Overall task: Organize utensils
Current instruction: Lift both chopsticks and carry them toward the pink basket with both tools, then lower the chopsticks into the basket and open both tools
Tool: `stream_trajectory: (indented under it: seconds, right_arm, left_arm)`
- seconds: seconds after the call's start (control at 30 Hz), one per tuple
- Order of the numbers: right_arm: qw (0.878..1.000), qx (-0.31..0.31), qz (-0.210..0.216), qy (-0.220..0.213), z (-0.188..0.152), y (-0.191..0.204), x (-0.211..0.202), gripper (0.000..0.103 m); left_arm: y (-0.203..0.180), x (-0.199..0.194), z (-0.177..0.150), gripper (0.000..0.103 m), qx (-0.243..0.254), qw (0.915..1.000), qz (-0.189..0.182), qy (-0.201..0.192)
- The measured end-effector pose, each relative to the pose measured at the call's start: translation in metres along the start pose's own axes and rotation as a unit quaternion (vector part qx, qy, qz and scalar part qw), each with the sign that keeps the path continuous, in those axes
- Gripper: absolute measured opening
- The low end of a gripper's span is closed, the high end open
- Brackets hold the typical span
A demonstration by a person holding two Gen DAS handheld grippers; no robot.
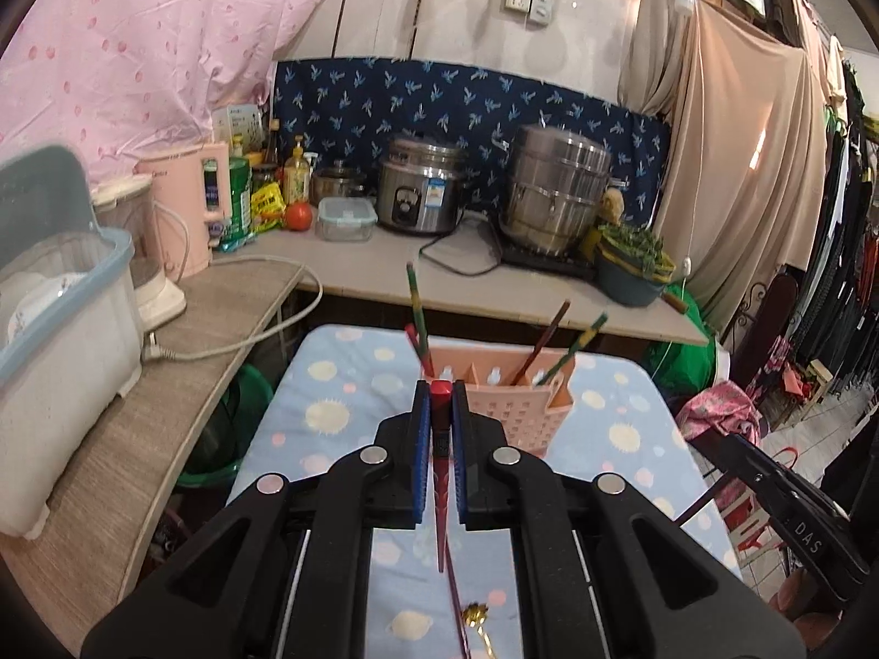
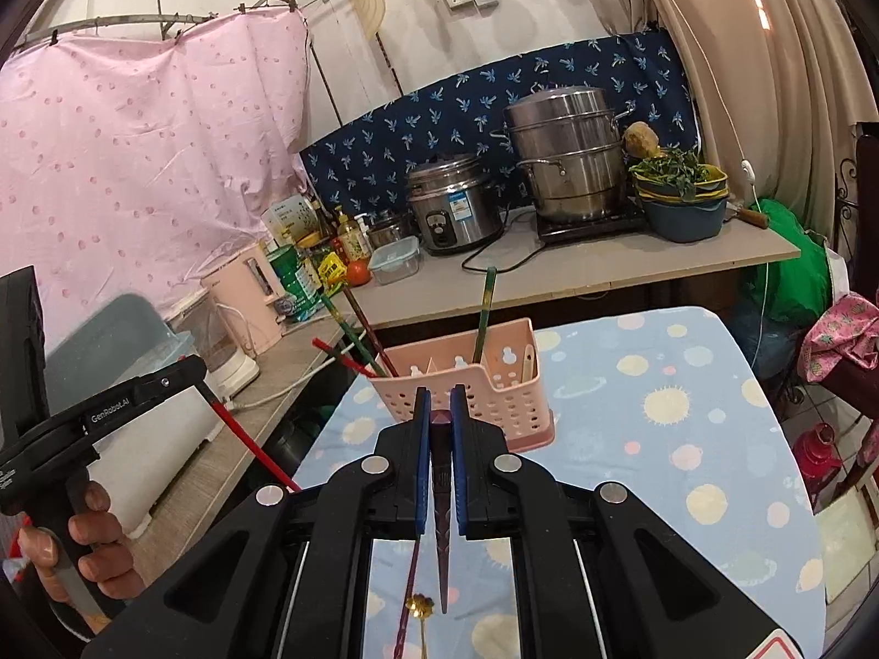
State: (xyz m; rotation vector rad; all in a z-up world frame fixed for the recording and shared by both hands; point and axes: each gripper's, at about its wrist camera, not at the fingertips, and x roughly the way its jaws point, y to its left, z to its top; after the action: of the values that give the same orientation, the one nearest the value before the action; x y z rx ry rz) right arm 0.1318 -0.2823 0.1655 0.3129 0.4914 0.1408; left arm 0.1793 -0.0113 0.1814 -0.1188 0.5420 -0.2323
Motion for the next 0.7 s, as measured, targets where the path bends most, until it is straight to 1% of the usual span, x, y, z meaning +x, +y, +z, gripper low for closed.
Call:
stream_trajectory:
  seconds: [0.13, 0.37, 0.57, 0.7]
  right_arm:
    - [0.999, 0.008, 0.001, -0.031, 0.029, -0.004, 0.006, 0.007]
    - [0.996, 0.029, 0.019, -0.086, 0.081, -0.007, 0.022, 0.007]
    - [0.993, 0.037, 0.021, -0.115, 0.114, -0.005, 0.047, 0.007]
    - [0.991, 0.042, 0.022, -0.122, 0.129, -0.006, 0.066, 0.007]
  left_arm:
    - [-0.007, -0.001, 0.029, 0.007, -0.001, 0.9995, -0.003, -0.031]
    - [-0.016, 0.004, 0.078, 0.007, -0.007, 0.9968, -0.008, -0.08]
    - [-0.02, 0.019, 0.114, 0.007, -0.009, 0.9934, -0.005, -0.114]
    - [-0.02, 0.038, 0.127, 0.007, -0.009, 0.9927, -0.001, -0.12]
